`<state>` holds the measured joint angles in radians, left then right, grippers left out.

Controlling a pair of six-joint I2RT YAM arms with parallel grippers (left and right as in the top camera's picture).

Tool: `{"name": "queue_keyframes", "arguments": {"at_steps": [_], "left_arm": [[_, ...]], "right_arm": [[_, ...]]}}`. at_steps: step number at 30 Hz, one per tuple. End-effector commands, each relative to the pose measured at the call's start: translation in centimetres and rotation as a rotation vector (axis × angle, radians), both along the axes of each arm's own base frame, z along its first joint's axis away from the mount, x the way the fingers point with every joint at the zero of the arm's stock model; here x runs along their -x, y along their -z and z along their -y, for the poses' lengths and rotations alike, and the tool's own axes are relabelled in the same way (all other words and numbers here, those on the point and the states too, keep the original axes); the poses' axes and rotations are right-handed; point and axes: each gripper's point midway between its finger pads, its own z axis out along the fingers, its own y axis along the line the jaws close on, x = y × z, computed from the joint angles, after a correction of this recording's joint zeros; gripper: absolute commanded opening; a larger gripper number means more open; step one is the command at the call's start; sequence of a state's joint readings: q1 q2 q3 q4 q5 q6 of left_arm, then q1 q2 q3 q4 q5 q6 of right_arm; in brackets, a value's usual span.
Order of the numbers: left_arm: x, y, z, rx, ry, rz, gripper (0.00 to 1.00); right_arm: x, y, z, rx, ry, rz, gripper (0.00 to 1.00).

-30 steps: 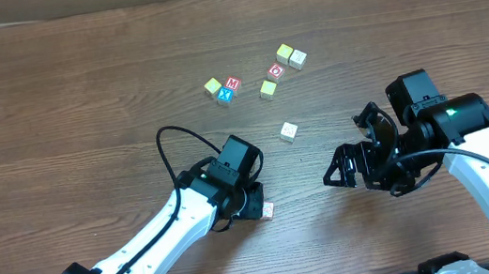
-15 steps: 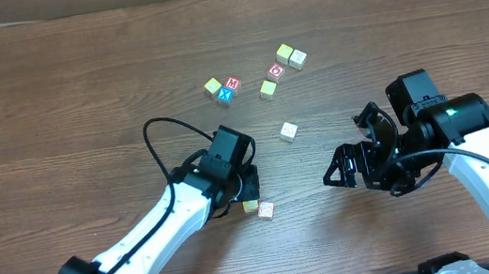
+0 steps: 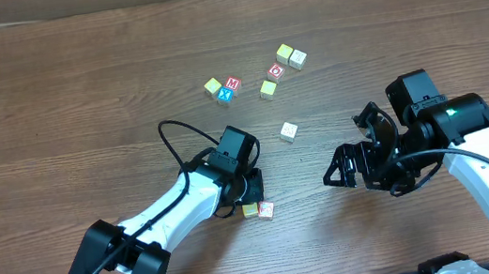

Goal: Flip 3 blocks

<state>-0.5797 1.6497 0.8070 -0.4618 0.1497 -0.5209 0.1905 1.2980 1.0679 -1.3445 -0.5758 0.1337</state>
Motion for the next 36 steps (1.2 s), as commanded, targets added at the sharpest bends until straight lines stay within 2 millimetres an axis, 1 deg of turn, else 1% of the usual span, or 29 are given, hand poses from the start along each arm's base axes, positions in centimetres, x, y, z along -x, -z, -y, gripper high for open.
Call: {"name": "queue_keyframes", "arguments": {"at_steps": [1,13,30,33,36], "left_arm": [[0.7,0.8,0.0,0.008,0.005,-0.040,0.04],[1.1,0.6,0.8,0.049,0.022,-0.064,0.04],[1.4,0.4,1.3,0.078,0.038,-0.077,0.04],[1.3,0.4,1.3,0.080,0.037,-0.072,0.04],[0.6,0.1,1.7,0.094,0.049,-0.042,0.04]], "right_arm": [[-0.5,-0.9,-0.2,-0.009,-0.010,0.043,1.00],[-0.6,-0.9,-0.2,-0.009,-0.010,0.047,1.00],[-0.7,-0.9,-0.2,-0.010,-0.010,0.051,1.00],[-0.7,-0.9,-0.2,-0.011,-0.010,0.050,1.00],[-0.7,-0.9,-0.2,-0.011,-0.010,0.051,1.00]]}}
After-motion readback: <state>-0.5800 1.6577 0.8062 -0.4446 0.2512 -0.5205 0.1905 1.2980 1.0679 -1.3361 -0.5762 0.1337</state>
